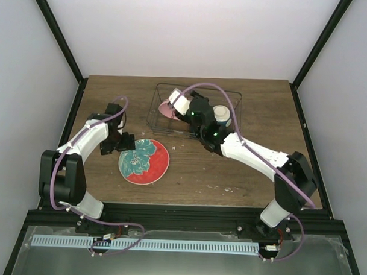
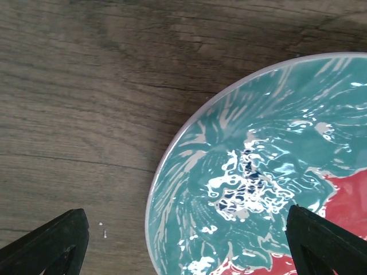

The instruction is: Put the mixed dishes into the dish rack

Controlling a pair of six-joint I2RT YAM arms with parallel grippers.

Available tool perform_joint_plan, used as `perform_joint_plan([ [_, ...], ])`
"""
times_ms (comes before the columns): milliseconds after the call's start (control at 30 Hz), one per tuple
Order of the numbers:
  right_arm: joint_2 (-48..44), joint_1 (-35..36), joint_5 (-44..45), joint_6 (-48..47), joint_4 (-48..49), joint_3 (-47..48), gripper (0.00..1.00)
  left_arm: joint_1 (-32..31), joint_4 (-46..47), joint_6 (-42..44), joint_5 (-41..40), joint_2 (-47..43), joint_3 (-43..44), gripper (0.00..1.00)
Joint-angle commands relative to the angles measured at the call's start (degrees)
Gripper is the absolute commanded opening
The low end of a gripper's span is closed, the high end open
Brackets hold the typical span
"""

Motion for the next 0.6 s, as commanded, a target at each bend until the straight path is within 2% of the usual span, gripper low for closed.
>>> perform_joint_plan([
  [0, -4.5, 0.7, -0.5, 22.1, -21.8, 10.6, 0.66, 0.6, -1.4, -1.2, -2.4, -0.7, -1.3, 0.96],
  [133, -4.8, 0.8, -8.0, 41.4, -39.7, 16.2, 0.65, 0.9, -0.7, -0.7, -1.8, -0.3, -2.0, 0.96],
  [233, -4.4, 0.8, -15.7, 52.6, -47.9, 16.7, 0.65, 0.9, 0.2, -0.5, -0.8, 0.5, -2.2, 0.96],
  [367, -4.4, 0.8, -28.0, 62.6, -50.4, 13.1, 0.66, 0.9, 1.5, 0.1, 0.3, 0.9, -2.6, 0.95],
  [567, -1.5, 0.6, -45.4, 68.9, -51.2, 8.5, 0.74, 0.9, 3.7, 1.2, 2.2, 2.2, -3.6, 0.95],
])
